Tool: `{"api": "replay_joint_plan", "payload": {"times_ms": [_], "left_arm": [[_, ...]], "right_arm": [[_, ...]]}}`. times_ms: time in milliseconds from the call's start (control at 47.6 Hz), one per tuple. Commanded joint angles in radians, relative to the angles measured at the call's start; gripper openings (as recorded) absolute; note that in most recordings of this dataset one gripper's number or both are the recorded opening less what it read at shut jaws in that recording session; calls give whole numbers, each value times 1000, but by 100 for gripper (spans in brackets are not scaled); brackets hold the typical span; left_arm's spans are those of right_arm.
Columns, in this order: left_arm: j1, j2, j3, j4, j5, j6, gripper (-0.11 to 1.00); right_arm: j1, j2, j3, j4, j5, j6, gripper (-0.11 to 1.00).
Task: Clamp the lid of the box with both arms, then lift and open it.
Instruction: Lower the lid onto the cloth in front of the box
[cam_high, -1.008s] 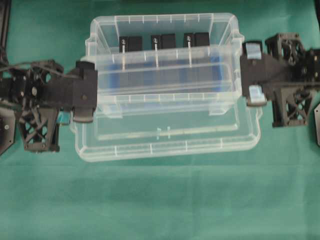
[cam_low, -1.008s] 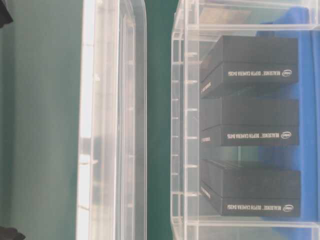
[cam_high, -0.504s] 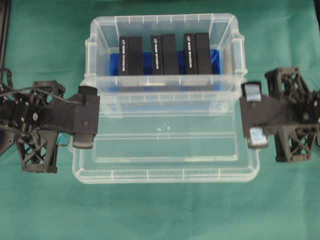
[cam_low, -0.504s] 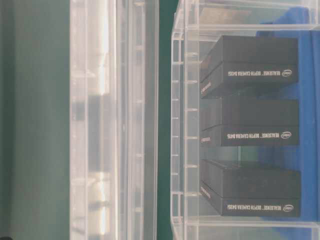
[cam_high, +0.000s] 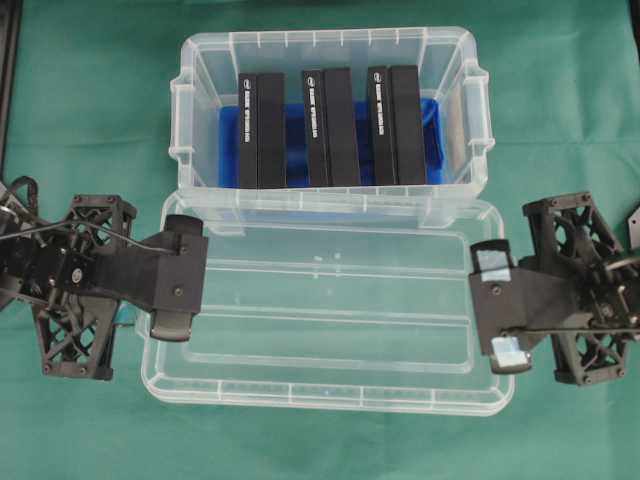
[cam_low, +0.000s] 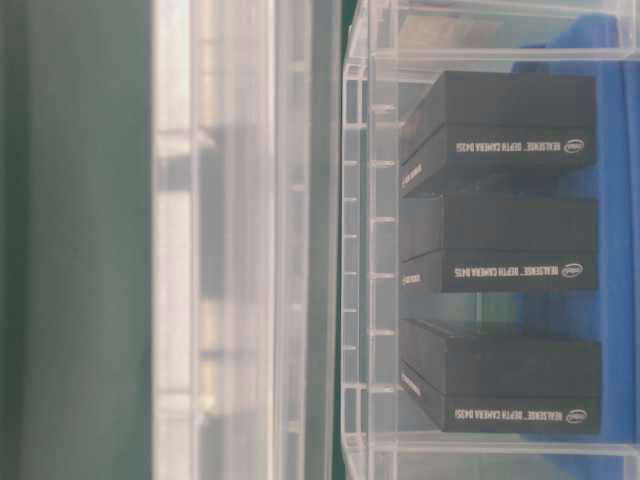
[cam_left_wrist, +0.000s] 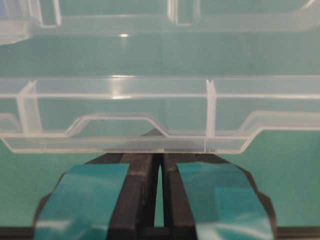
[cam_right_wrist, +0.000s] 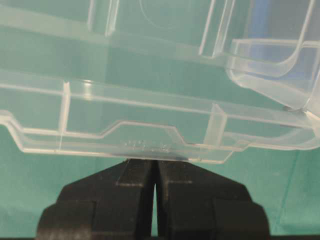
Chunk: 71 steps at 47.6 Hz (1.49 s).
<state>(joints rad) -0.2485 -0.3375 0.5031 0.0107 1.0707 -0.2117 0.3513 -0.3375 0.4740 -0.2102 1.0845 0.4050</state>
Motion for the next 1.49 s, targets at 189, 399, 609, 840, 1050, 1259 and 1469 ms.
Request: {"api": "replay_joint_plan", "payload": {"times_ms": [189,399,609,840,1050,1259,1469], "left_arm": [[-6,29,-84,12,-44,-49,1],[-29,58,-72,12,-81,-64,1],[-40,101,-43,12,-149,-80,1],[-63,152,5,12,-238,-129,1],[-64,186,74,12,-334,-167,1],[-64,242,129,12,-457,-195,1],[-64,291,147,12,-505,-198,1]], "right_arm": [[-2,11,-101,-26,-40,9,0],[14,40,-92,-26,-48,29,0],[25,72,-48,-26,-97,80,0],[29,83,28,-25,-210,120,0],[29,115,106,-26,-328,129,0],[20,164,167,-25,-440,149,0],[12,213,210,-26,-532,158,0]]}}
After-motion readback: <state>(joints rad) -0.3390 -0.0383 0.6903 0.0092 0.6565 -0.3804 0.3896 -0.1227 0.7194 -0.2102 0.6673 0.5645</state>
